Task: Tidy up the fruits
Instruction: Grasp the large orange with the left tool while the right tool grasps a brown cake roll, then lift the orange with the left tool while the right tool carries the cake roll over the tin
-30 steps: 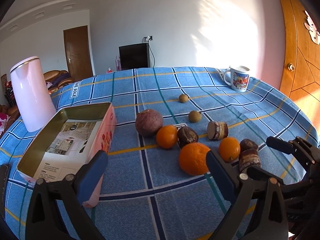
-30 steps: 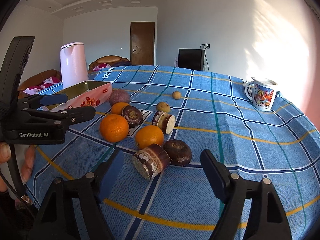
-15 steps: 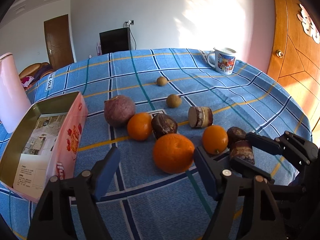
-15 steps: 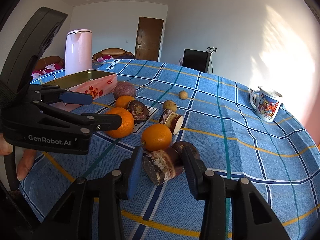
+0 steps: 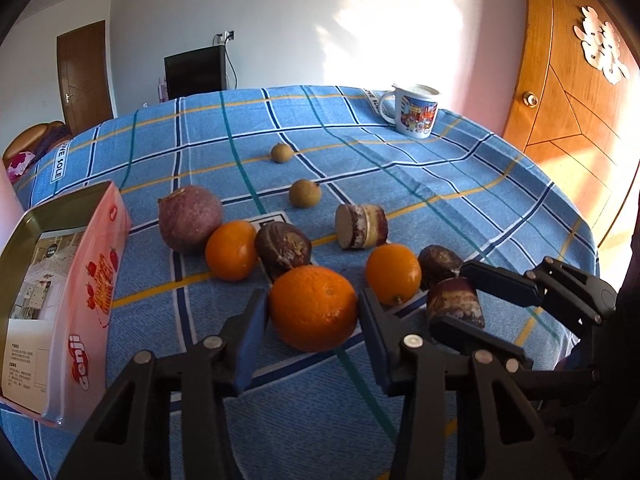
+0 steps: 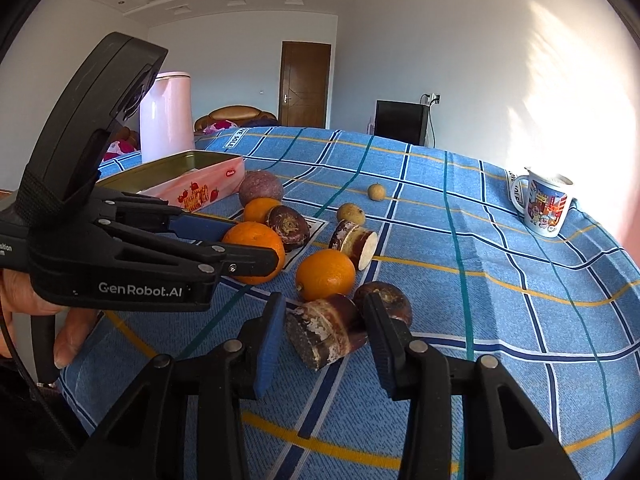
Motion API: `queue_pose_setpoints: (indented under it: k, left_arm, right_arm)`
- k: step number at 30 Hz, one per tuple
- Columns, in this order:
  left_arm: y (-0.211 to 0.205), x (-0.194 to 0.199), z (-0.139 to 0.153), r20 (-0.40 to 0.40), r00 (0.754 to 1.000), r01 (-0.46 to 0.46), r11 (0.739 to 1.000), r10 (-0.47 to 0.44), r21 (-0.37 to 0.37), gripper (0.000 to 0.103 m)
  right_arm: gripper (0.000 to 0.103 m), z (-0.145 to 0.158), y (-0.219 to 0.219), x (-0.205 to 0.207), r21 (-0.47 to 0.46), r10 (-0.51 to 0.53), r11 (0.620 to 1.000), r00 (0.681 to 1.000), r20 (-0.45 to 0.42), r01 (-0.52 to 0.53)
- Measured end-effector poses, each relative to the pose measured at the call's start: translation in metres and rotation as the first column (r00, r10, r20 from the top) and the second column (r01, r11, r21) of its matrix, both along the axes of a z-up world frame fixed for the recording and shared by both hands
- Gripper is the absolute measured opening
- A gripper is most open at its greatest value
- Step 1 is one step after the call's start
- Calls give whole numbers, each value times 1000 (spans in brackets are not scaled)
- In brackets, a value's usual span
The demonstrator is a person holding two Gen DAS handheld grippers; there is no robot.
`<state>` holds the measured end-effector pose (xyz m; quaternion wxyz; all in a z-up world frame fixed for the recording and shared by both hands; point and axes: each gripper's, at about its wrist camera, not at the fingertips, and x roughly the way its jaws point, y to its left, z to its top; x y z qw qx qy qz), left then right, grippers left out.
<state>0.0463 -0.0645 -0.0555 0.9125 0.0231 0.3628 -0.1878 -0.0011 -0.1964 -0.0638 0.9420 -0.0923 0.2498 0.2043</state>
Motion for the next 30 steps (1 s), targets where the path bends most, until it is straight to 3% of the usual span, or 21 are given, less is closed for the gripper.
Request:
queue_pose_setpoints:
  k: [12, 23, 30]
  left_arm:
    - [15, -14, 14, 86, 995, -42, 999, 44, -27, 47]
    - [39, -26, 35, 203, 970, -131, 991, 134, -30, 47]
    - [57, -28, 42, 238, 953, -184, 982, 188, -41, 47]
  right_arm:
    - [43, 20, 4, 2, 21, 24, 999, 999, 41, -24]
    - [43, 44, 25, 8, 35, 80, 996, 993, 84, -83]
    - [43, 58, 42, 12, 30, 121, 992, 986, 116, -125]
